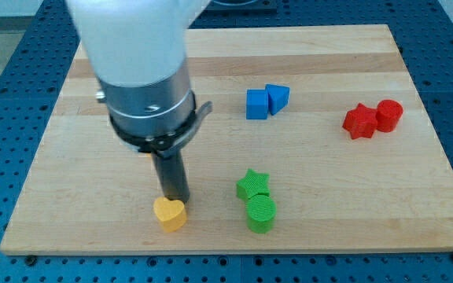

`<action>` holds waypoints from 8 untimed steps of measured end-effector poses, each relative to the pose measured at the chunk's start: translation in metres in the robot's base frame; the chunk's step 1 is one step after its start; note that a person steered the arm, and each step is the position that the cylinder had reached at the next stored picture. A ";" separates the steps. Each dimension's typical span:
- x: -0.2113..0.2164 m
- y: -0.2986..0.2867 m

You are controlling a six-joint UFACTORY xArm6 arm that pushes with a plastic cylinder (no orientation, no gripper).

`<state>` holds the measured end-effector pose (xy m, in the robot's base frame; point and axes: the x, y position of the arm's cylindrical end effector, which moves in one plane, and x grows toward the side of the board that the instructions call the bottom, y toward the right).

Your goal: Move the yellow heart into the yellow hexagon

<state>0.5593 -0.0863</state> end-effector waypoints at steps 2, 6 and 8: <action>0.008 0.050; 0.014 -0.032; 0.032 -0.026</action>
<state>0.5915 -0.1128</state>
